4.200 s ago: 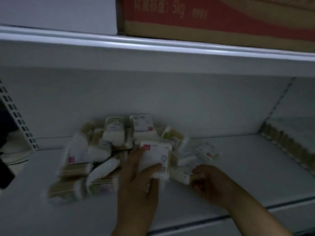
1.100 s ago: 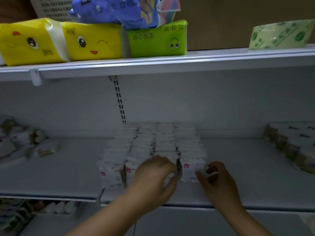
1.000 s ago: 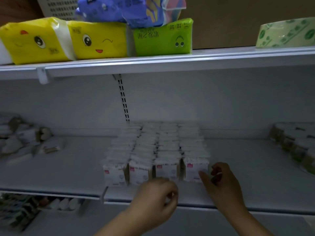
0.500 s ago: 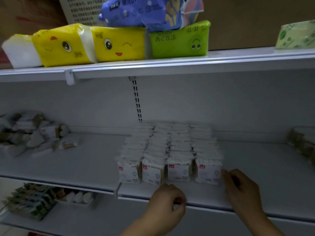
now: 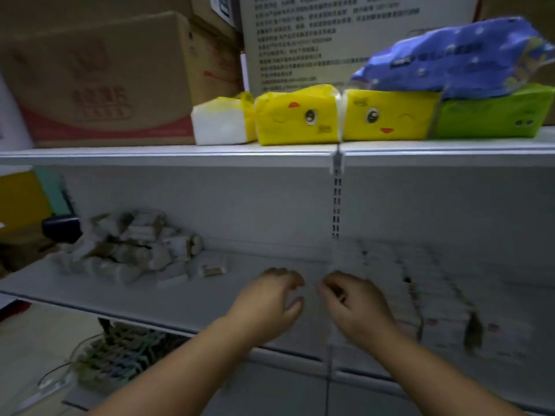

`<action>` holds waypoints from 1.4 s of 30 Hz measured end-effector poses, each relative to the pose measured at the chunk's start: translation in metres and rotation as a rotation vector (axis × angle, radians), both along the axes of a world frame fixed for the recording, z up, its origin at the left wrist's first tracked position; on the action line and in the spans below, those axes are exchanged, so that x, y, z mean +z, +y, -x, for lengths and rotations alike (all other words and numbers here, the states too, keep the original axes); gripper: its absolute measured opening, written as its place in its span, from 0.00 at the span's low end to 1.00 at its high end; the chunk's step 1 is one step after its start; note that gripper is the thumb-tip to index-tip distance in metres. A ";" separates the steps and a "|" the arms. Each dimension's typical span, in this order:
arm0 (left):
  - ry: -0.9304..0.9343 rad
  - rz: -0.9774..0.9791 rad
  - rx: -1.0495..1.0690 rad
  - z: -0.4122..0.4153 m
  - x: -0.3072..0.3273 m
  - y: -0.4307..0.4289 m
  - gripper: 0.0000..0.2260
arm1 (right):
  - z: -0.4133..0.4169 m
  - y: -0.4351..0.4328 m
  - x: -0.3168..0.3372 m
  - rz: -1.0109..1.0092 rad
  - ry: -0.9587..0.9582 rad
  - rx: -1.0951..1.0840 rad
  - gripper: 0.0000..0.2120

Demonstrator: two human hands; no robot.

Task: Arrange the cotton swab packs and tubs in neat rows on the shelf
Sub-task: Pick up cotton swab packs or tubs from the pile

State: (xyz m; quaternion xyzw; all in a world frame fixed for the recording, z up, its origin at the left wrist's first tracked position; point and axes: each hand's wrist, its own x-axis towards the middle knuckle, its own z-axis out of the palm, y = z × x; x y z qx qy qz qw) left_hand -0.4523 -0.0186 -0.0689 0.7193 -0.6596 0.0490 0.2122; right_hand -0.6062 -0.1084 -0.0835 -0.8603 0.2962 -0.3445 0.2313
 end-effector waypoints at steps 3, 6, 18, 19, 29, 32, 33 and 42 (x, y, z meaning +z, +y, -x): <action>-0.059 -0.170 0.173 -0.088 -0.003 0.034 0.24 | -0.088 0.017 0.009 0.014 0.451 0.085 0.18; -0.108 -0.339 0.275 -0.155 -0.012 0.071 0.28 | -0.147 0.029 0.005 0.017 0.655 0.133 0.30; 0.076 -0.450 0.373 -0.269 -0.054 0.116 0.28 | -0.260 0.029 -0.039 0.049 0.740 0.191 0.30; 0.095 -0.429 0.380 -0.275 -0.057 0.112 0.28 | -0.270 0.024 -0.046 0.060 0.708 0.172 0.30; 0.216 -0.276 0.401 -0.313 -0.084 0.038 0.30 | -0.333 -0.038 -0.097 -0.098 0.486 -0.283 0.40; 0.222 -0.137 0.405 -0.310 -0.099 0.017 0.29 | -0.333 -0.042 -0.103 -0.057 0.518 -0.279 0.39; 0.231 -0.089 0.398 -0.310 -0.103 0.011 0.29 | -0.331 -0.043 -0.102 -0.058 0.479 -0.281 0.40; 0.257 0.088 0.290 -0.319 -0.125 0.000 0.16 | -0.313 -0.041 -0.093 -0.534 -0.183 -0.197 0.42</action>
